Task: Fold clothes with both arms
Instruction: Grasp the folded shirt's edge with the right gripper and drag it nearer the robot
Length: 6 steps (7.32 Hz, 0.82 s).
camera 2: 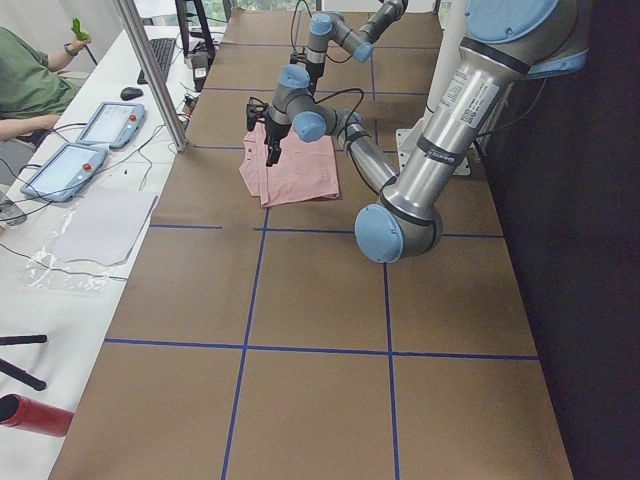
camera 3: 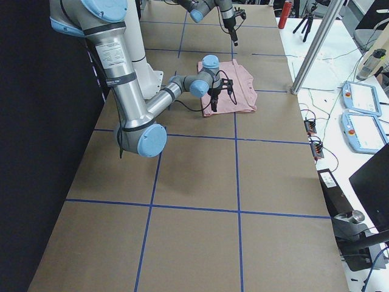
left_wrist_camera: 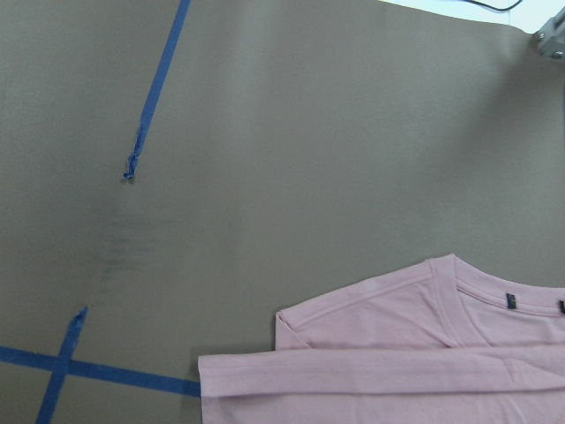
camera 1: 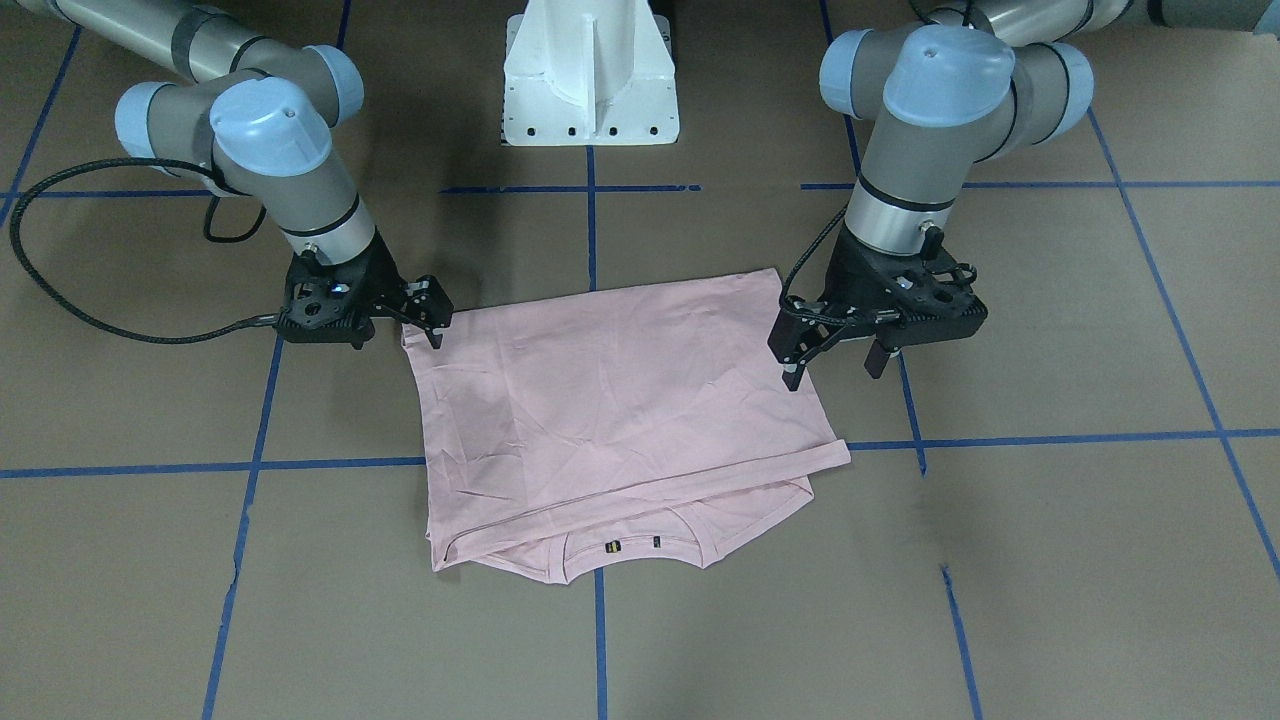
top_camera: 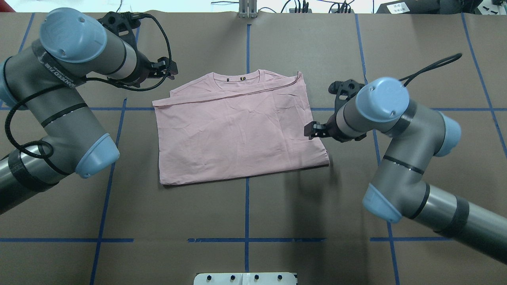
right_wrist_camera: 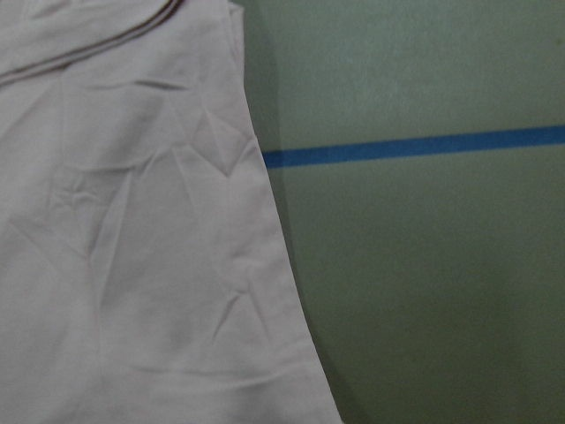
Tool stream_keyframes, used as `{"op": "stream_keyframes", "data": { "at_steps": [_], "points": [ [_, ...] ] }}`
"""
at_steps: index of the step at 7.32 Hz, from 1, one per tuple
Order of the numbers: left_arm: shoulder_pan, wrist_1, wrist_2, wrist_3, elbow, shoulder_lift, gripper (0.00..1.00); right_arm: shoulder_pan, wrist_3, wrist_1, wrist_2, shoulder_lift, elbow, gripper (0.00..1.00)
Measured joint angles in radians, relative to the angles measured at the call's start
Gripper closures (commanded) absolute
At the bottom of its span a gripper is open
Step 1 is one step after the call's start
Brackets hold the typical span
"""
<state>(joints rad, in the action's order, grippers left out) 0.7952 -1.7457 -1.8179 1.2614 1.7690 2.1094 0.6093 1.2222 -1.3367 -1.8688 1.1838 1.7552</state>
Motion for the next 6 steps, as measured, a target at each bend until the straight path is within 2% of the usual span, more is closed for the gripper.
{"op": "stream_keyframes", "data": {
  "at_steps": [1, 4, 5, 6],
  "points": [
    [-0.002, 0.0, -0.001, 0.007, 0.005, 0.0, 0.0, -0.033, 0.001, -0.004, 0.022, 0.004, -0.008, 0.01],
    [-0.006, 0.0, -0.002, 0.018, 0.011, 0.0, 0.0, -0.059, 0.001, -0.006, 0.036, 0.002, -0.04, 0.12],
    [-0.006, -0.001, -0.006, 0.019, 0.012, -0.001, 0.0, -0.059, 0.0, -0.006, 0.034, 0.002, -0.042, 0.43],
    [-0.007, -0.001, -0.012, 0.019, 0.016, -0.003, 0.0, -0.059, 0.0, -0.006, 0.031, 0.002, -0.042, 0.77]
  ]
}}
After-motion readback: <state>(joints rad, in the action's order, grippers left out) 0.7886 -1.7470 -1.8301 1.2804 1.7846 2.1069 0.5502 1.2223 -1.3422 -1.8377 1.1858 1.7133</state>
